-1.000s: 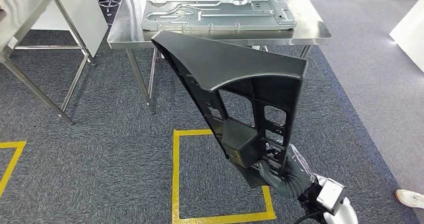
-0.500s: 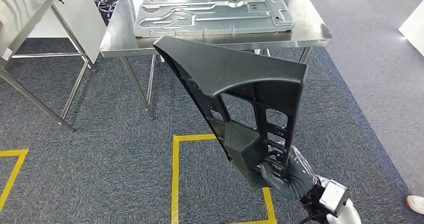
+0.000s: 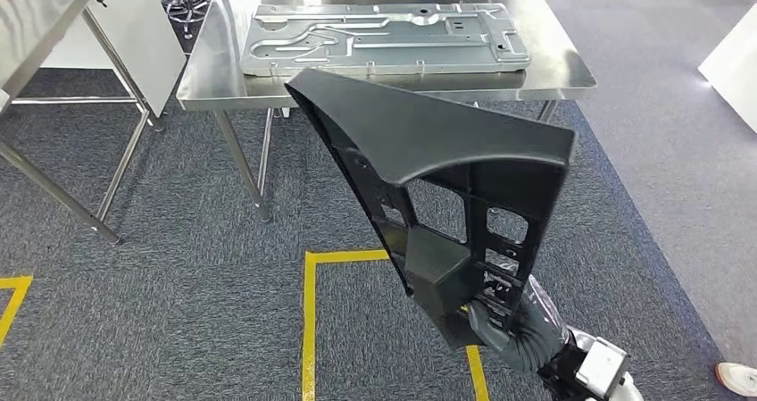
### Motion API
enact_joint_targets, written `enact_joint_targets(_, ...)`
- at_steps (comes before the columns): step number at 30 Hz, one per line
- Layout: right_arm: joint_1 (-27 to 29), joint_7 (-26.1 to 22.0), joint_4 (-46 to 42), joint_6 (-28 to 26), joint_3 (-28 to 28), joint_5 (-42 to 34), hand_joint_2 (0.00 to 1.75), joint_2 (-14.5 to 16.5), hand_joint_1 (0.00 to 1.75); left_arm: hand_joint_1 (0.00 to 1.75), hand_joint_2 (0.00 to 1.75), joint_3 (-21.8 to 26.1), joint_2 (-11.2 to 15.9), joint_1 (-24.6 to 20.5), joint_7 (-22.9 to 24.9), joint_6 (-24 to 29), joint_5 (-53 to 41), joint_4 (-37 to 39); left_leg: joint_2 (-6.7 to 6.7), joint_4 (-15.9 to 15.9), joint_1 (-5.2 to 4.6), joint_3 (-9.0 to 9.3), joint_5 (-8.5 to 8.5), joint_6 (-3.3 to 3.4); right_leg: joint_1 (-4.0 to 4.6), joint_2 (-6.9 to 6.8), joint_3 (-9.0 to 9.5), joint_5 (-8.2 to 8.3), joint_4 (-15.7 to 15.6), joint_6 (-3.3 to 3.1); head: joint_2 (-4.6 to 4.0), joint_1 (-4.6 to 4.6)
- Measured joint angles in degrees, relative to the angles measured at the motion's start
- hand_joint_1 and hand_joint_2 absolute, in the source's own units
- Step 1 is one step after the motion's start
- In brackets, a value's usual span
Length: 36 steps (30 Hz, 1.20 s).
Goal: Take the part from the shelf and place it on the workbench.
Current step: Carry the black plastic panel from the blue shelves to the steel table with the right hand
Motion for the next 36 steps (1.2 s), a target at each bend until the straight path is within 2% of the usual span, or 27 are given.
enact_joint_targets(1,0.1,0.0,0.0,0.0,0.0,0.0,1.75,0.0,1.75,0.0,1.75,0.0,0.0,0.1,0.0,0.0,0.0,0.0,0.0,0.0,0.01,0.22,-0.25,0.03,-0.24,-0.01,-2.38,-0.71,3.4,0.25,0.0,0.0)
enact_joint_targets(2,0.2,0.0,0.0,0.0,0.0,0.0,1.75,0.0,1.75,0.0,1.75,0.0,0.0,0.1,0.0,0.0,0.0,0.0,-0.02,0.0,0.05,0.55,-0.57,0.0,-0.5,-0.02,-4.07,-0.39,5.3,0.5,0.0,0.0)
enact_joint_targets(3,0.2,0.0,0.0,0.0,0.0,0.0,1.75,0.0,1.75,0.0,1.75,0.0,0.0,0.2,0.0,0.0,0.1,0.0,-0.08,0.0,0.11,1.03,-0.92,-0.14,-0.73,-0.06,-4.42,1.27,4.7,0.73,0.0,0.0)
enact_joint_targets(5,0.2,0.0,0.0,0.0,0.0,0.0,1.75,0.0,1.75,0.0,1.75,0.0,0.0,0.3,0.1,0.0,0.0,0.0,-0.22,0.0,0.28,2.28,-1.83,-0.6,-1.18,-0.24,-2.1,6.68,-2.3,1.03,0.0,0.0)
enact_joint_targets(6,0.2,0.0,0.0,0.0,0.0,0.0,1.75,0.0,1.75,0.0,1.75,0.0,0.0,0.3,0.1,0.0,0.0,0.0,-0.27,0.1,0.22,2.76,-2.35,-0.95,-1.17,-0.35,-0.51,8.51,-6.1,1.05,0.0,0.01)
enact_joint_targets(7,0.2,0.0,0.0,0.0,0.0,0.0,1.75,0.0,1.75,0.0,1.75,0.0,0.0,0.3,0.2,0.0,0.0,0.0,-0.29,0.1,0.14,3.04,-2.76,-1.31,-1.13,-0.4,0.62,9.39,-8.7,0.86,0.0,-0.01)
enact_joint_targets(8,0.2,0.0,0.0,0.0,0.0,0.0,1.75,0.0,1.75,0.0,1.75,0.0,0.0,0.3,0.3,0.0,0.0,0.0,-0.28,0.1,0.06,3.16,-3.09,-1.67,-1.01,-0.38,1.17,9.41,-10.0,0.58,0.0,-0.01)
enact_joint_targets(11,0.4,-0.1,-0.1,0.0,-0.1,0.0,1.75,0.0,1.75,0.0,1.75,0.0,0.0,0.3,0.4,0.0,0.0,0.0,-0.13,0.1,0.11,3.6,-3.83,-2.65,-0.9,-0.16,1.58,8.47,-10.5,-0.63,0.0,-0.01)
enact_joint_targets(12,0.5,-0.1,-0.2,0.0,-0.1,0.0,1.75,0.0,1.75,0.0,1.75,0.0,0.0,0.3,0.4,0.0,0.0,0.0,-0.07,0.9,0.17,3.43,-4.37,-2.94,-0.97,-0.17,1.94,8.25,-10.7,-1.05,0.0,-0.01)
enact_joint_targets(13,0.5,-0.1,-0.2,0.0,-0.1,0.0,1.75,0.0,1.75,0.0,1.75,0.0,0.0,0.2,0.4,0.0,0.0,0.0,-0.04,3.1,0.24,2.48,-5.34,-3.2,-1.01,-0.22,2.38,8.02,-10.9,-1.46,0.0,-0.02)
enact_joint_targets(14,0.5,-0.1,-0.3,0.0,-0.1,0.0,1.75,0.0,1.75,0.0,1.75,0.0,0.0,0.2,0.3,0.0,0.0,0.0,-0.02,6.6,0.31,0.65,-6.62,-3.37,-0.98,-0.31,2.77,7.77,-11.0,-1.77,0.0,-0.02)
enact_joint_targets(16,0.6,-0.1,-0.4,0.0,-0.1,0.0,1.75,0.0,1.75,0.0,1.75,0.0,0.0,-0.1,-0.1,0.0,0.0,0.0,-0.02,14.7,0.3,-4.37,-8.96,-3.55,-0.79,-0.46,3.42,7.16,-11.0,-2.12,0.0,-0.02)
enact_joint_targets(17,0.6,-0.1,-0.4,0.0,-0.1,0.0,1.75,0.0,1.75,0.0,1.75,0.0,0.0,-0.3,-0.3,0.0,0.0,0.0,-0.02,17.1,0.29,-6.14,-8.97,-3.55,-0.71,-0.46,3.82,6.83,-11.0,-2.16,0.0,-0.02)
enact_joint_targets(18,0.7,-0.1,-0.3,0.0,-0.1,0.0,1.75,0.0,1.75,0.0,1.75,0.0,0.0,-0.4,-0.3,0.0,0.0,0.0,-0.02,17.4,0.28,-6.9,-7.84,-3.47,-0.65,-0.41,4.32,6.47,-11.0,-2.18,0.0,-0.02)
enact_joint_targets(19,0.7,-0.1,-0.3,-0.1,-0.1,0.0,1.75,0.0,1.75,0.0,1.75,0.0,0.0,-0.5,-0.3,0.0,0.0,0.0,-0.02,15.3,0.27,-6.55,-5.55,-3.28,-0.6,-0.29,4.94,6.08,-11.0,-2.14,0.0,-0.02)
enact_joint_targets(20,0.7,-0.2,-0.3,-0.1,-0.1,0.0,1.75,0.0,1.75,0.0,1.75,0.0,0.0,-0.4,-0.3,0.0,0.0,0.0,-0.02,11.6,0.24,-5.46,-2.65,-2.95,-0.56,-0.16,5.6,5.66,-11.0,-2.06,0.0,-0.02)
enact_joint_targets(21,0.8,-0.2,-0.3,-0.1,-0.1,0.0,1.75,0.0,1.75,0.0,1.75,0.0,0.1,-0.2,-0.2,-0.1,0.0,0.0,-0.03,8.0,0.08,-4.31,-0.48,-2.58,-0.45,-0.05,6.13,5.25,-11.0,-1.88,0.0,-0.02)
enact_joint_targets(22,0.8,-0.2,-0.3,-0.1,-0.1,0.0,1.75,0.0,1.75,0.0,1.75,0.0,0.1,-0.1,-0.2,-0.1,0.0,0.0,-0.03,4.9,-0.07,-3.21,0.82,-2.21,-0.38,0.09,6.41,4.92,-11.0,-1.62,0.0,-0.02)
enact_joint_targets(23,0.9,-0.3,-0.3,-0.1,-0.1,0.0,1.75,0.0,1.75,0.0,1.75,0.0,0.1,0.0,-0.2,-0.1,0.0,0.0,-0.03,3.2,-0.24,-2.64,1.18,-1.91,-0.35,0.13,6.48,4.73,-11.0,-1.31,0.0,-0.02)
enact_joint_targets(26,1.1,-0.3,-0.3,-0.1,-0.2,0.0,1.75,0.0,1.75,0.0,1.75,0.0,0.2,0.0,-0.2,-0.2,0.0,0.0,-0.08,1.9,-0.25,-2.09,0.68,-1.2,-0.4,0.0,6.58,4.51,-11.4,-0.33,0.0,-0.02)
enact_joint_targets(28,1.1,-0.5,-0.4,-0.1,-0.4,0.0,1.75,0.0,1.75,0.0,1.75,0.0,0.1,0.0,-0.1,-0.2,-0.1,0.0,-0.1,1.0,0.09,-1.29,0.71,-0.61,-0.38,-0.12,5.85,3.38,-9.3,0.15,0.0,-0.02)
enact_joint_targets(29,1.2,-0.6,-0.4,-0.1,-0.5,0.0,1.75,-0.1,1.75,0.0,1.75,0.0,0.1,0.0,-0.1,-0.3,-0.1,0.0,-0.08,0.7,0.19,-0.91,0.66,-0.35,-0.45,-0.15,4.41,2.21,-6.5,0.31,0.0,-0.02)
enact_joint_targets(31,1.4,-0.8,-0.3,-0.2,-0.6,0.0,1.75,-0.1,1.75,0.0,1.75,0.0,0.1,0.0,0.0,-0.3,-0.2,0.0,-0.05,0.6,0.13,-0.48,0.24,-0.06,-0.49,-0.15,-0.29,-0.33,1.1,0.56,0.0,-0.02)
enact_joint_targets(32,1.6,-0.9,-0.3,-0.2,-0.7,0.0,1.75,-0.1,1.75,0.0,1.75,0.0,0.1,0.1,0.0,-0.4,-0.2,0.0,-0.07,0.6,0.11,-0.22,-0.03,-0.02,-0.53,-0.15,-2.36,-0.66,3.9,0.69,0.0,-0.02)
enact_joint_targets(33,1.7,-0.9,-0.3,-0.2,-0.7,0.0,1.75,-0.1,1.75,0.0,1.75,0.0,0.1,0.1,0.0,-0.4,-0.2,0.0,-0.11,0.6,0.09,0.15,-0.36,-0.04,-0.59,-0.16,-3.56,0.17,4.8,0.78,0.0,-0.02)
enact_joint_targets(34,1.8,-0.9,-0.2,-0.2,-0.7,0.0,1.75,-0.1,1.75,0.0,1.75,0.0,0.0,0.2,0.1,-0.4,-0.2,0.0,-0.17,0.6,0.1,0.67,-0.75,-0.13,-0.67,-0.17,-3.57,2.18,3.3,0.82,0.0,-0.02)
enact_joint_targets(36,1.8,-0.9,-0.2,-0.2,-0.8,0.0,1.75,-0.1,1.75,0.0,1.75,-0.1,0.0,0.2,0.2,-0.5,-0.2,0.0,-0.26,0.6,0.09,1.88,-1.68,-0.49,-0.82,-0.25,-1.07,7.33,-3.9,0.7,0.0,-0.02)
